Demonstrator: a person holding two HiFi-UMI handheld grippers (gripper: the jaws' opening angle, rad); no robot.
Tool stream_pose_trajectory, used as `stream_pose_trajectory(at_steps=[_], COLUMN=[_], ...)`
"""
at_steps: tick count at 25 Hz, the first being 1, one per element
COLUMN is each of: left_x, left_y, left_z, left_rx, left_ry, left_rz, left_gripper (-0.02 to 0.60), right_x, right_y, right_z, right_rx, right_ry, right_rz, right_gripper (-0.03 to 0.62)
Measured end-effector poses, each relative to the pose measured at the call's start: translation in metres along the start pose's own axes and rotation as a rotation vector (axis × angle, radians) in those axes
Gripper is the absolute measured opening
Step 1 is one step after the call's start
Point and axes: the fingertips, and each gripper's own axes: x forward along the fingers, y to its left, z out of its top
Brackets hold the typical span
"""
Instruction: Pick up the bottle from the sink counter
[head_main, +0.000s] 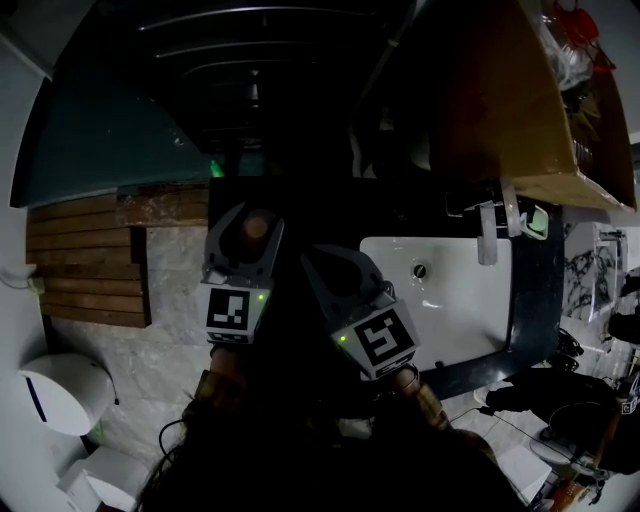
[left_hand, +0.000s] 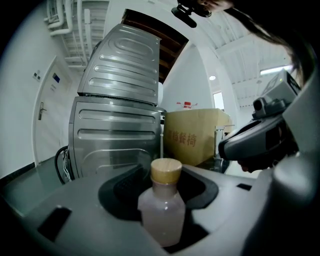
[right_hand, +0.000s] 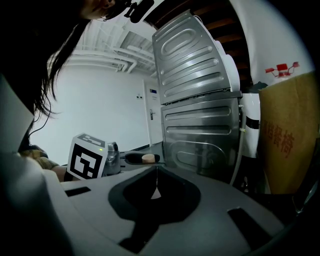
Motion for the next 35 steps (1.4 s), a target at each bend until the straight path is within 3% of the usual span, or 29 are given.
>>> stream_pose_trajectory(at_steps=[13,18,35], left_x=[-0.003,-0.004,-0.048], left_y=[-0.006,-0.005,-0.029], left_z=[0.003,0.002,0.064], left_rx=[0.111,0.091,0.137], left_ry=[0.043,0.057,-0.034], left_rz=[0.008,0.012,0.021], left_gripper=[0.134,0.130,0.128], right_x=[-0.005,-0.007,-0.050], right_y=[0.002,0.001,0.015], right_z=[0.009,0.014,0.057], right_rx=[0.000,0.003,-0.068], right_ry=[-0.031,-0.038,-0.117], right_rz=[-0.012,-0.015,-0.024], right_gripper=[0.017,0.017,0.017])
